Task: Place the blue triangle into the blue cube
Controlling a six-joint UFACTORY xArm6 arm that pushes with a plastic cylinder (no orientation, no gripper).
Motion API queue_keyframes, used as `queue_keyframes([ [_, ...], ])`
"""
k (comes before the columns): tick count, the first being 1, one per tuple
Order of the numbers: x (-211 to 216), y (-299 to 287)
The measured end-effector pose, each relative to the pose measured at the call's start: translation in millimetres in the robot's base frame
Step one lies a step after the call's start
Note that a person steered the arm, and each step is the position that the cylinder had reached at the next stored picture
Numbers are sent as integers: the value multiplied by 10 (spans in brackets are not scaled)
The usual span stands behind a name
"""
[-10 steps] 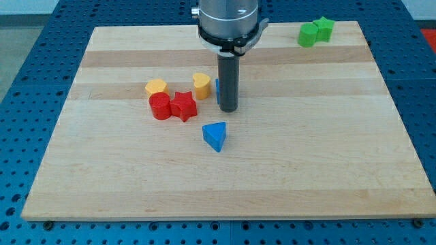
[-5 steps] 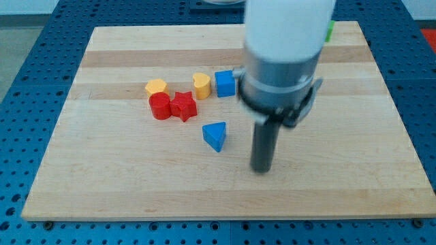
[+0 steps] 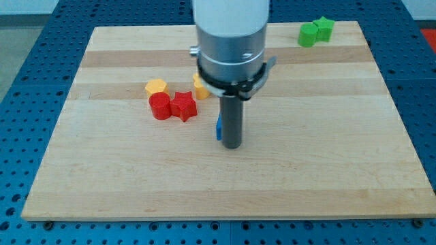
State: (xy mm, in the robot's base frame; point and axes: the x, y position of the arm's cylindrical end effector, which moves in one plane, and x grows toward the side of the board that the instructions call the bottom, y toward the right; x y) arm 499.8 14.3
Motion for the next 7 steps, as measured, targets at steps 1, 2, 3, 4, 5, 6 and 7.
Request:
queue_keyframes([
  [1, -194, 218],
  [2, -311, 268],
  [3, -320, 309],
  [4, -63, 646],
  [5, 232, 562],
  [6, 327, 325],
  [7, 327, 94],
])
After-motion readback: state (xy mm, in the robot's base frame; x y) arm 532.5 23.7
